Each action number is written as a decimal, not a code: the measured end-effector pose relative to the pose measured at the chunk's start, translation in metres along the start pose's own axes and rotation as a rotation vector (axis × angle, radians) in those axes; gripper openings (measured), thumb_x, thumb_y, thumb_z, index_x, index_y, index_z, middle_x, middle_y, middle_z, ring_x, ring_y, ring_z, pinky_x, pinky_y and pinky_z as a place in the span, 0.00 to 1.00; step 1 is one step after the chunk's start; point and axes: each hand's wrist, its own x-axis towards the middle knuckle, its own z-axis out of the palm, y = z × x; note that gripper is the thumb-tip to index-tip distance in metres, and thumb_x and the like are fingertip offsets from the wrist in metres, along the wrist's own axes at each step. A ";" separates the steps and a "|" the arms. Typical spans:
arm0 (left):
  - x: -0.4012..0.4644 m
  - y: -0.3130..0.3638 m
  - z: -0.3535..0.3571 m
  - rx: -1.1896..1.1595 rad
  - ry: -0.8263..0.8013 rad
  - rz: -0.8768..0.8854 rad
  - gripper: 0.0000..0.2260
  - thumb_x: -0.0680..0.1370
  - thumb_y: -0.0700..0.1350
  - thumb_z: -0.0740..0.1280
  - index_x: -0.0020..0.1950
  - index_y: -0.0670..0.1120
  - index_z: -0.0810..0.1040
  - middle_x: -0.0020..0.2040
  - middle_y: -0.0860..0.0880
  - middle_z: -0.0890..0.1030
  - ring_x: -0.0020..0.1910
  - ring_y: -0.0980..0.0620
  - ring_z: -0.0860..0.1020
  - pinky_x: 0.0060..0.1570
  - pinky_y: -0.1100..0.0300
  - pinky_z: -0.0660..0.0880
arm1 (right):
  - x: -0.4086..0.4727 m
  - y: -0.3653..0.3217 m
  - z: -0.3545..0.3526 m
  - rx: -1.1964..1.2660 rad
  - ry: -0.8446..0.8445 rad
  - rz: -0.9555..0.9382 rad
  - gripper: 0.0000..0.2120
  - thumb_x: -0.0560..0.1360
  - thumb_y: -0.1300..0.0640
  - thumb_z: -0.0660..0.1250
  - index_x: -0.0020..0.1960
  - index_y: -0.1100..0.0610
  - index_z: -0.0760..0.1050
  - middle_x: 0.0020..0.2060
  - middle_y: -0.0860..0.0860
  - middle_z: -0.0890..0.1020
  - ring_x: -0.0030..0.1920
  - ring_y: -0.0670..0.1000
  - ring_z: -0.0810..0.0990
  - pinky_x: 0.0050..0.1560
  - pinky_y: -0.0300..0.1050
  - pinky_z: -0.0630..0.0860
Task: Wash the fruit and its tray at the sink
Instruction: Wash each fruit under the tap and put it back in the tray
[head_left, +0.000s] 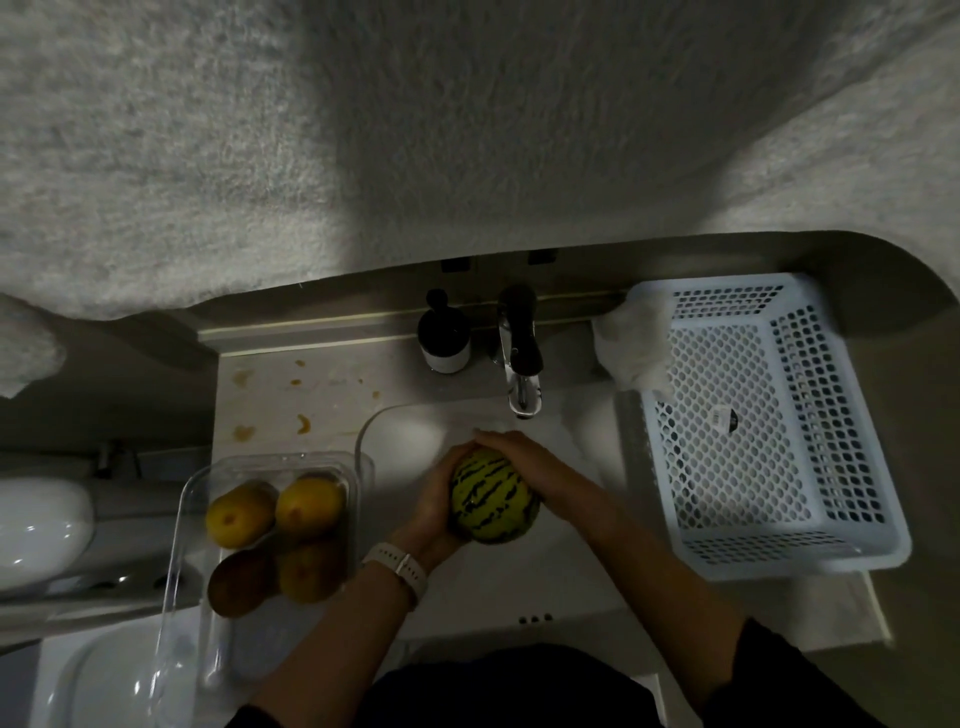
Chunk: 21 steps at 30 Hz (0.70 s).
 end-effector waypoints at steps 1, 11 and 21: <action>0.001 0.000 0.000 -0.043 -0.019 -0.033 0.21 0.80 0.54 0.60 0.58 0.39 0.78 0.53 0.37 0.81 0.50 0.41 0.79 0.51 0.48 0.75 | -0.002 0.004 -0.002 0.085 0.018 -0.008 0.14 0.79 0.46 0.62 0.44 0.52 0.81 0.43 0.49 0.84 0.46 0.44 0.83 0.52 0.35 0.76; 0.031 -0.016 -0.006 -0.305 -0.205 -0.172 0.22 0.66 0.57 0.72 0.52 0.42 0.85 0.53 0.40 0.83 0.48 0.39 0.83 0.49 0.44 0.80 | -0.018 0.037 0.003 0.226 0.359 -0.163 0.18 0.83 0.52 0.52 0.56 0.56 0.79 0.52 0.51 0.83 0.53 0.48 0.81 0.47 0.32 0.76; 0.057 -0.005 0.000 -0.274 -0.387 -0.266 0.25 0.72 0.58 0.67 0.61 0.41 0.81 0.63 0.38 0.79 0.58 0.37 0.80 0.55 0.37 0.75 | -0.045 0.001 -0.031 -0.020 0.655 -0.565 0.12 0.83 0.60 0.53 0.50 0.58 0.76 0.45 0.51 0.78 0.49 0.48 0.76 0.50 0.37 0.70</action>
